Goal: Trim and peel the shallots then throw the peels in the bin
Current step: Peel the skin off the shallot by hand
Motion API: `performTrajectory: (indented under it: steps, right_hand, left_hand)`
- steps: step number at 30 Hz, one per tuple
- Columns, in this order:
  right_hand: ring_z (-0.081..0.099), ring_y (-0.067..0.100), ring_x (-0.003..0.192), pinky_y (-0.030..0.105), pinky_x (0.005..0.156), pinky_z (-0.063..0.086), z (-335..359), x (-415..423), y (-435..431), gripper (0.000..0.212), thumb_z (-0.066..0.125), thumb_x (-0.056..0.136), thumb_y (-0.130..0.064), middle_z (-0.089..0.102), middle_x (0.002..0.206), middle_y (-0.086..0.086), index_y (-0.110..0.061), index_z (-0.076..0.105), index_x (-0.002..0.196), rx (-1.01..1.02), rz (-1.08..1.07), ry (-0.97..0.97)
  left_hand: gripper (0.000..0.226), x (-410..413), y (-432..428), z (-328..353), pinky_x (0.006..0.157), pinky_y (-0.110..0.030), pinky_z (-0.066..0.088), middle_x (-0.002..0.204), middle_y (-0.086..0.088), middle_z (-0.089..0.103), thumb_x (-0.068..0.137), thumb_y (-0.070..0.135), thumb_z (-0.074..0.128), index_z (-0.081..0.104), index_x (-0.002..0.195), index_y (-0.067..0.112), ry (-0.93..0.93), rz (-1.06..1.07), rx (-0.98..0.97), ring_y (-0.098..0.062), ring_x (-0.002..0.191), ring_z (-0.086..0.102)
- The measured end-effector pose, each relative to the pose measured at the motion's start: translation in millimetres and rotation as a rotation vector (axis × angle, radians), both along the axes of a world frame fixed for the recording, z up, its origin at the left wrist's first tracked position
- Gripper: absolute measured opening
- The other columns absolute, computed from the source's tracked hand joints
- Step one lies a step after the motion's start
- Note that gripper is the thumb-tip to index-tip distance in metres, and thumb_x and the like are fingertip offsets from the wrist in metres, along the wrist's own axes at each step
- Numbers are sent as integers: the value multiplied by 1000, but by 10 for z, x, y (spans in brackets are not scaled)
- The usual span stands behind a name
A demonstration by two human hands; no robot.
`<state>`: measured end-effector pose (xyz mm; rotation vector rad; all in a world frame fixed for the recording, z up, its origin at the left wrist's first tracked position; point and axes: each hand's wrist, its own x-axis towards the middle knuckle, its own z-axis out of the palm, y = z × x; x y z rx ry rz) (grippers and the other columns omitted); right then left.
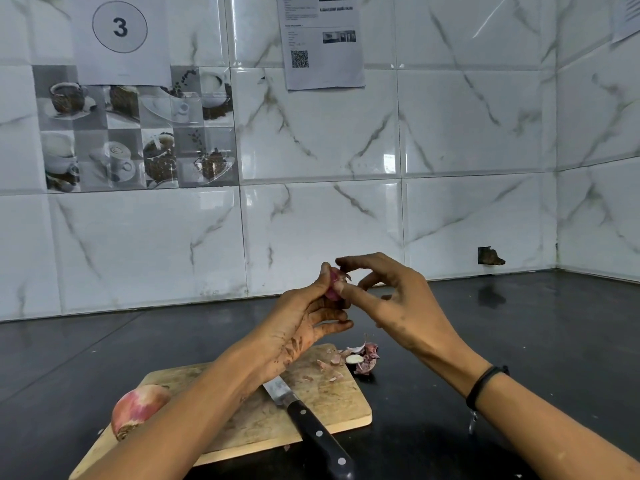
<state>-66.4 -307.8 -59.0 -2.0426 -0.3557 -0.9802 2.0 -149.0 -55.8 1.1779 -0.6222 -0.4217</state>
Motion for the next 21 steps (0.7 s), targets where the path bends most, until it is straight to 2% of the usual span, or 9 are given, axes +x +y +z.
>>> performTrajectory:
  steps: [2, 5, 9, 11, 13, 16, 21]
  right_hand:
    - [66, 2, 96, 23, 75, 50, -5, 5, -5, 25, 72, 90, -42, 67, 113, -27, -37, 72, 115, -15, -32, -30]
    - [68, 3, 91, 27, 74, 55, 1, 0, -26, 16, 70, 93, -38, 71, 104, -23, -31, 76, 106, 16, -52, -75]
    - [69, 4, 83, 15, 58, 47, 9, 1, -33, 11, 67, 96, -36, 73, 92, -21, -31, 75, 102, 88, -44, -53]
    - [66, 1, 70, 13, 55, 44, 13, -4, -26, 11, 67, 97, -33, 72, 83, -21, -27, 75, 101, 134, -11, -32]
    - [59, -1, 56, 17, 52, 45, 17, 4, -27, 11, 68, 96, -29, 70, 72, -15, -22, 75, 101, 207, 36, -5]
    - [59, 3, 60, 26, 50, 45, 23, 10, -21, 11, 70, 95, -28, 70, 71, -3, -20, 76, 99, 301, 106, 35]
    - [62, 6, 64, 21, 46, 41, 36, 16, -26, 13, 68, 96, -20, 73, 76, -5, -10, 76, 98, 413, 182, 85]
  left_hand:
    - [47, 8, -3, 1, 82, -40, 61, 80, -13, 66, 86, 46, 62, 69, 97, 1, 6, -5, 6, -19, 69, 63]
    - [56, 16, -6, -3, 81, -38, 60, 80, -13, 66, 82, 47, 62, 66, 107, -3, 3, -15, 22, -18, 67, 61]
    - [54, 34, -13, -28, 85, -41, 59, 84, -13, 68, 85, 42, 61, 67, 113, -4, -15, -37, 42, -17, 70, 64]
    - [53, 41, -17, -41, 85, -40, 59, 90, -15, 68, 83, 37, 63, 65, 116, -4, -19, -56, 34, -18, 75, 67]
    - [55, 39, -34, -47, 82, -38, 61, 95, -18, 68, 81, 31, 64, 62, 121, -6, -12, -64, 16, -21, 78, 69]
    - [49, 49, -54, -50, 78, -36, 61, 99, -21, 68, 78, 22, 63, 61, 118, -7, -4, -44, -19, -23, 79, 71]
    - [32, 85, -36, -76, 86, -33, 60, 108, -20, 71, 81, 15, 65, 68, 110, 1, -88, -31, -16, -26, 97, 71]
